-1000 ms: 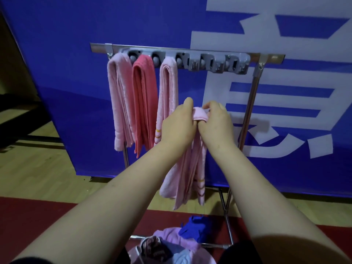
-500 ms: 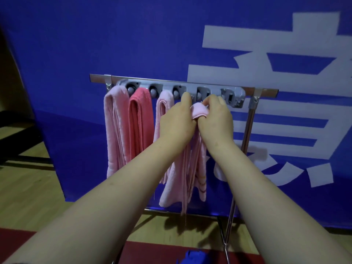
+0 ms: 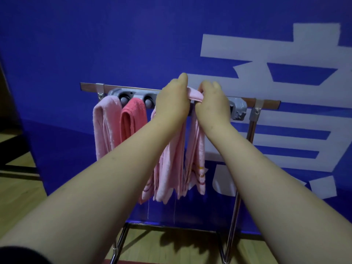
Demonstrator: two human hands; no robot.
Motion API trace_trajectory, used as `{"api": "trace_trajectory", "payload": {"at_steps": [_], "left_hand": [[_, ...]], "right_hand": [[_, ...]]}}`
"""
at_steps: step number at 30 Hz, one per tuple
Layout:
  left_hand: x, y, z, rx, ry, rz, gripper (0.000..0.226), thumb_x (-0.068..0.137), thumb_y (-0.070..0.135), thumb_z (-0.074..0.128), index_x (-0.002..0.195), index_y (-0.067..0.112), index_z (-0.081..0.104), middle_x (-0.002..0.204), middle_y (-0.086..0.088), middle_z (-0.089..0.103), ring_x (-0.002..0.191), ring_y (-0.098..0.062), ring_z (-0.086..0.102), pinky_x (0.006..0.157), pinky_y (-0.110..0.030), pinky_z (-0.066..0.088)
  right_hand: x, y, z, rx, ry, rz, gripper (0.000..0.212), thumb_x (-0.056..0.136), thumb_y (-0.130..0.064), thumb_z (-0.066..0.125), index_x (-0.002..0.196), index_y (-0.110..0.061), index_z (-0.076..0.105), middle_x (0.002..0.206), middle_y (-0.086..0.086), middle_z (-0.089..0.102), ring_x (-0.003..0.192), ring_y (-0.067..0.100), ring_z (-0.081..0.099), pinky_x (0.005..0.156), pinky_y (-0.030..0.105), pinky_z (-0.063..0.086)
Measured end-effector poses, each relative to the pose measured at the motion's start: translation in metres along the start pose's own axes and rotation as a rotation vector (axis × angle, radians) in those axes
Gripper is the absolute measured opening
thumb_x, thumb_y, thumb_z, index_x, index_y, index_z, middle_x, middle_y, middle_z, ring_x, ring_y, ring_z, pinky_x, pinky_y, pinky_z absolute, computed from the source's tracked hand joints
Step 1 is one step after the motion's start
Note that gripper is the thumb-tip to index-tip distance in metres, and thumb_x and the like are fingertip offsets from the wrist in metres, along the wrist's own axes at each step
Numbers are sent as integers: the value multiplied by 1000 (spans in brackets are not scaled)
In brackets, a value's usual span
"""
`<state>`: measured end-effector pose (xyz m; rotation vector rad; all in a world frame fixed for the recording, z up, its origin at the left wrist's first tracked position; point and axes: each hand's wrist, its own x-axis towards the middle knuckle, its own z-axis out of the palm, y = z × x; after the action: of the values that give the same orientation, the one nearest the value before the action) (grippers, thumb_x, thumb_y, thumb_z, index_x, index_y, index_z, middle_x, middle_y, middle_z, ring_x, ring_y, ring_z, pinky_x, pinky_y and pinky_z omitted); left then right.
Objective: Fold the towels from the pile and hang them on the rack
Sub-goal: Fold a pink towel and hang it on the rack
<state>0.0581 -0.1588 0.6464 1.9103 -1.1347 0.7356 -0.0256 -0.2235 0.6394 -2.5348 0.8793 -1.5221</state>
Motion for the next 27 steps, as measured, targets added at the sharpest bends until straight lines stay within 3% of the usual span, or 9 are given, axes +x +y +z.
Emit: {"api": "trace_trajectory", "payload": {"at_steps": [4,8,14,18,22,27], "left_hand": [[-9,-10,19,18,-121,9,24,81,-3,48,93,13,35,90,-11,51,78,-33,50,60,-37,29],[-17,-21,34,-27,-134,32,25,81,-5,47,93,15,38,101,-17,57,86,-37,56,61,-36,31],[-18,-24,37,-116,-114,-38,24,80,-2,48,89,16,35,90,-11,49,74,-27,40,58,-33,19],[-26,-24,46,-196,-159,-42,16,82,9,52,95,11,42,94,-15,57,82,-34,53,60,-34,26],[-42,-26,48,-214,-164,-92,36,85,16,53,119,7,45,116,-21,52,99,-38,53,69,-38,39],[-61,-30,52,-256,-236,-148,29,89,20,50,113,5,46,109,-20,56,95,-38,56,69,-38,40]], "right_hand": [[-10,9,15,-52,-139,55,28,80,5,44,101,-11,54,97,9,46,78,29,44,64,35,30],[-23,14,25,-38,-139,40,33,81,5,44,108,-10,55,110,14,52,87,34,53,62,33,29],[-16,14,27,-9,-139,62,35,82,1,45,112,-11,59,113,14,53,93,36,56,66,34,36],[-23,15,30,17,-144,58,29,84,-4,49,110,-11,57,112,14,55,94,36,57,68,34,41],[-35,17,32,53,-139,79,27,86,-9,52,112,-9,54,111,14,57,92,35,58,73,41,48],[-50,22,38,17,-206,143,28,88,-13,52,116,-7,53,115,14,55,97,36,58,72,39,47]]}}
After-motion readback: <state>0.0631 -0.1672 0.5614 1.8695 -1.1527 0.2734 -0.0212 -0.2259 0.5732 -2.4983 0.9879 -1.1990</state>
